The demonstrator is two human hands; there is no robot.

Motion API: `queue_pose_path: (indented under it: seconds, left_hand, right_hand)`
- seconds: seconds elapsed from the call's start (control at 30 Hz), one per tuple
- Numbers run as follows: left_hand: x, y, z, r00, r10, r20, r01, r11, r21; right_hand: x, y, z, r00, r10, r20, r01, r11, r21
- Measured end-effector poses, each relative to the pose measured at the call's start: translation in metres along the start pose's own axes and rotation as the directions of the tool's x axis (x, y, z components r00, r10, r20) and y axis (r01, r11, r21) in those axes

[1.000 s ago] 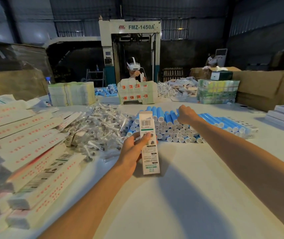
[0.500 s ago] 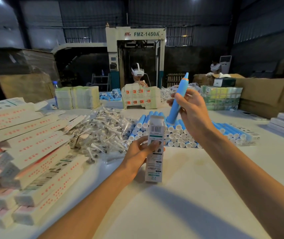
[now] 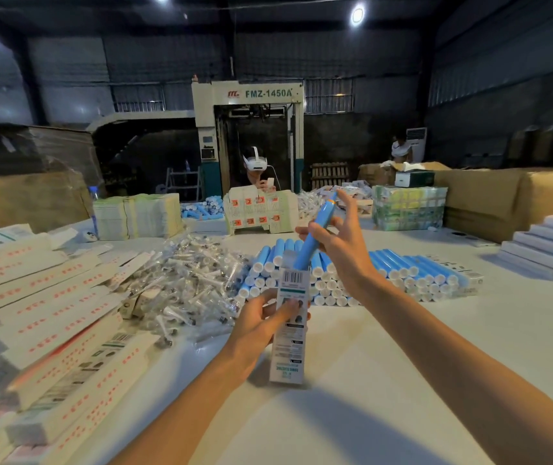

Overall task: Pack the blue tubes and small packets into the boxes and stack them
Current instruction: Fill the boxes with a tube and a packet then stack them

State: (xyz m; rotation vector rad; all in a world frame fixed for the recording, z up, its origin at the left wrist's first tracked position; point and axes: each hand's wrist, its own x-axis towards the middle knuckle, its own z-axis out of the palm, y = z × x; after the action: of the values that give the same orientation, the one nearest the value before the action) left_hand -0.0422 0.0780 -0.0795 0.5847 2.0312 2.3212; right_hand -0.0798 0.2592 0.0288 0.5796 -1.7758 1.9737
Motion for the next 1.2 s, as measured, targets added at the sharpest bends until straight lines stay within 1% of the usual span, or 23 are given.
queue_pose_path:
  seconds: [0.07, 0.13, 0.23, 0.3, 0.37, 0.47, 0.5, 0.57, 0.6, 0.67, 0.73, 0.77, 0.8, 0.87, 0.9, 0.97, 1.03, 1.13, 1.2]
  left_hand:
    - [0.000, 0.000, 0.000, 1.000, 0.003, -0.015, -0.003, 1.000, -0.003]
    - [-0.001, -0.001, 0.001, 1.000, 0.011, -0.019, -0.011, 1.000, 0.009]
    - [-0.001, -0.004, 0.003, 0.999, 0.022, -0.029, -0.022, 1.000, -0.001]
    - [-0.001, -0.005, 0.004, 0.998, 0.021, -0.058, -0.025, 0.998, -0.060]
    - [0.000, -0.007, 0.005, 0.994, 0.028, -0.105, -0.038, 0.995, -0.089]
    - [0.000, -0.013, 0.003, 0.971, 0.049, -0.233, -0.070, 0.994, -0.079]
    - [0.000, -0.014, 0.001, 0.951, 0.052, -0.306, -0.076, 0.995, -0.067]
    - [0.003, -0.014, -0.012, 0.874, 0.072, -0.481, -0.084, 0.996, -0.003]
    - [0.004, -0.013, -0.022, 0.824, 0.085, -0.560, -0.079, 0.996, 0.036]
    - [0.006, -0.009, -0.042, 0.732, 0.101, -0.674, -0.042, 0.994, 0.103]
    - [0.008, -0.007, -0.058, 0.662, 0.112, -0.741, -0.010, 0.990, 0.142]
    - [0.009, -0.006, -0.063, 0.637, 0.117, -0.762, -0.007, 0.989, 0.147]
    - [0.009, -0.006, -0.067, 0.618, 0.119, -0.777, -0.006, 0.989, 0.147]
    - [0.010, -0.004, -0.070, 0.597, 0.125, -0.793, 0.007, 0.987, 0.160]
    - [0.010, -0.004, -0.070, 0.593, 0.130, -0.795, 0.016, 0.985, 0.173]
    - [0.010, -0.004, -0.069, 0.607, 0.139, -0.783, 0.018, 0.982, 0.188]
    - [0.011, -0.004, -0.065, 0.638, 0.138, -0.757, -0.012, 0.986, 0.169]
    - [0.010, -0.005, -0.061, 0.683, 0.123, -0.720, -0.054, 0.991, 0.119]
    - [0.012, -0.004, -0.058, 0.742, 0.073, -0.666, -0.067, 0.997, 0.035]
  right_hand:
    - [0.004, -0.005, -0.003, 0.999, -0.015, 0.049, 0.021, 0.991, -0.131]
    - [0.008, -0.009, -0.005, 0.994, 0.007, 0.105, 0.020, 0.967, -0.253]
    - [0.008, -0.012, -0.005, 0.971, 0.109, 0.214, -0.017, 0.920, -0.392]
    - [0.001, -0.004, -0.002, 0.939, 0.161, 0.303, 0.019, 0.858, -0.514]
    - [-0.009, 0.012, 0.003, 0.932, 0.124, 0.341, 0.105, 0.807, -0.581]
    - [-0.026, 0.033, 0.013, 0.954, -0.015, 0.300, 0.187, 0.812, -0.553]
    - [-0.029, 0.039, 0.016, 0.960, -0.059, 0.273, 0.203, 0.820, -0.536]
    - [-0.032, 0.054, 0.025, 0.965, -0.091, 0.245, 0.215, 0.812, -0.543]
    - [-0.033, 0.062, 0.031, 0.961, -0.076, 0.267, 0.220, 0.794, -0.566]
    - [-0.035, 0.084, 0.044, 0.928, 0.007, 0.373, 0.254, 0.721, -0.645]
    - [-0.039, 0.109, 0.059, 0.884, 0.105, 0.455, 0.300, 0.619, -0.726]
    - [-0.041, 0.120, 0.066, 0.871, 0.153, 0.466, 0.302, 0.581, -0.756]
    - [-0.042, 0.129, 0.071, 0.863, 0.195, 0.466, 0.298, 0.549, -0.781]
    - [-0.044, 0.142, 0.080, 0.853, 0.230, 0.468, 0.320, 0.479, -0.818]
    - [-0.044, 0.146, 0.083, 0.854, 0.230, 0.466, 0.331, 0.452, -0.829]
    - [-0.045, 0.149, 0.087, 0.874, 0.215, 0.436, 0.314, 0.437, -0.843]
    - [-0.045, 0.149, 0.088, 0.892, 0.193, 0.408, 0.295, 0.434, -0.851]
    - [-0.046, 0.141, 0.082, 0.915, 0.169, 0.367, 0.257, 0.457, -0.851]
    - [-0.047, 0.130, 0.071, 0.934, 0.131, 0.333, 0.245, 0.447, -0.861]
